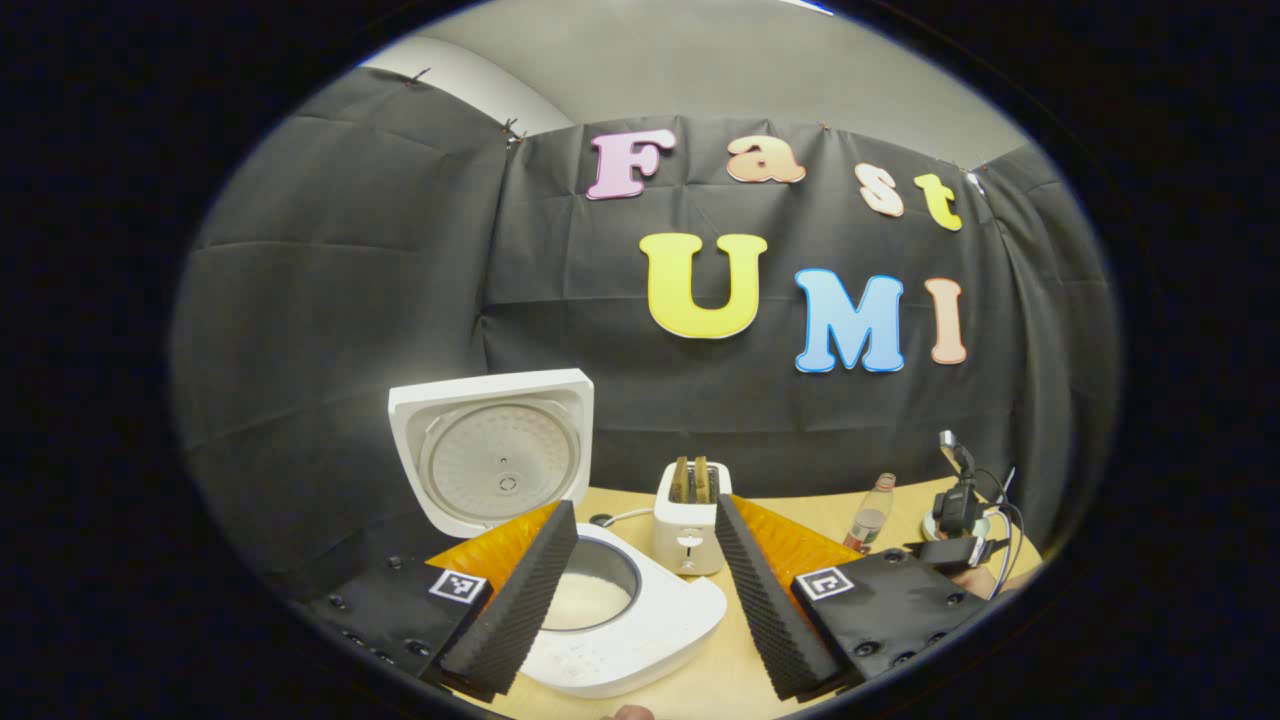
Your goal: Close the left gripper, press the button to open the rice cooker; take a wooden spoon from the chopstick holder with the right hand, scoop a spoonful of rice and pour it into the rice cooker, then put the wooden spoon back into the chopstick holder.
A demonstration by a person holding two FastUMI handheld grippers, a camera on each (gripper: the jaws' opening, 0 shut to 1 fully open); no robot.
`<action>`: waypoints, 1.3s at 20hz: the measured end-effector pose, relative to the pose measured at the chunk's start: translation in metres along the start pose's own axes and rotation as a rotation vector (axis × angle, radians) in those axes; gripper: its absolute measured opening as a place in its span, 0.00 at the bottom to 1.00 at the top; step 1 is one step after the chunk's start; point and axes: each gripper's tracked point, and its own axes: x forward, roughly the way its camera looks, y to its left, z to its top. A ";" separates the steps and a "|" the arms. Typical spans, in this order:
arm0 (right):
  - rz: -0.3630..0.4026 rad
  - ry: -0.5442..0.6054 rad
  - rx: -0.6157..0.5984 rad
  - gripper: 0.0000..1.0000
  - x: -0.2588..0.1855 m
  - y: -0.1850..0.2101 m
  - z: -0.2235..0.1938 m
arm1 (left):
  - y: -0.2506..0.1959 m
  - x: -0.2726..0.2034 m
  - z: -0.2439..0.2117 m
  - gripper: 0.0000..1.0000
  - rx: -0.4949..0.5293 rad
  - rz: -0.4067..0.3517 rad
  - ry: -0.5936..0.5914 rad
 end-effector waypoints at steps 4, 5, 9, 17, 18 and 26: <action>0.001 -0.110 0.169 0.08 -0.034 -0.027 0.042 | -0.006 0.001 0.006 0.96 0.000 -0.013 -0.013; -0.001 -0.134 0.178 0.08 -0.042 -0.033 0.052 | -0.007 0.002 0.008 0.96 0.001 -0.018 -0.017; 0.054 -0.205 0.294 0.08 -0.074 -0.038 0.082 | -0.022 0.006 0.013 0.96 -0.001 -0.055 -0.027; 0.273 -0.268 0.506 0.08 -0.120 0.009 0.119 | -0.026 -0.004 0.020 0.96 0.007 -0.099 -0.070; 0.289 -0.267 0.501 0.08 -0.122 0.017 0.121 | -0.025 -0.005 0.020 0.96 0.003 -0.106 -0.074; 0.392 -0.230 0.445 0.08 -0.124 0.087 0.126 | 0.026 -0.020 0.002 0.96 0.007 -0.050 -0.060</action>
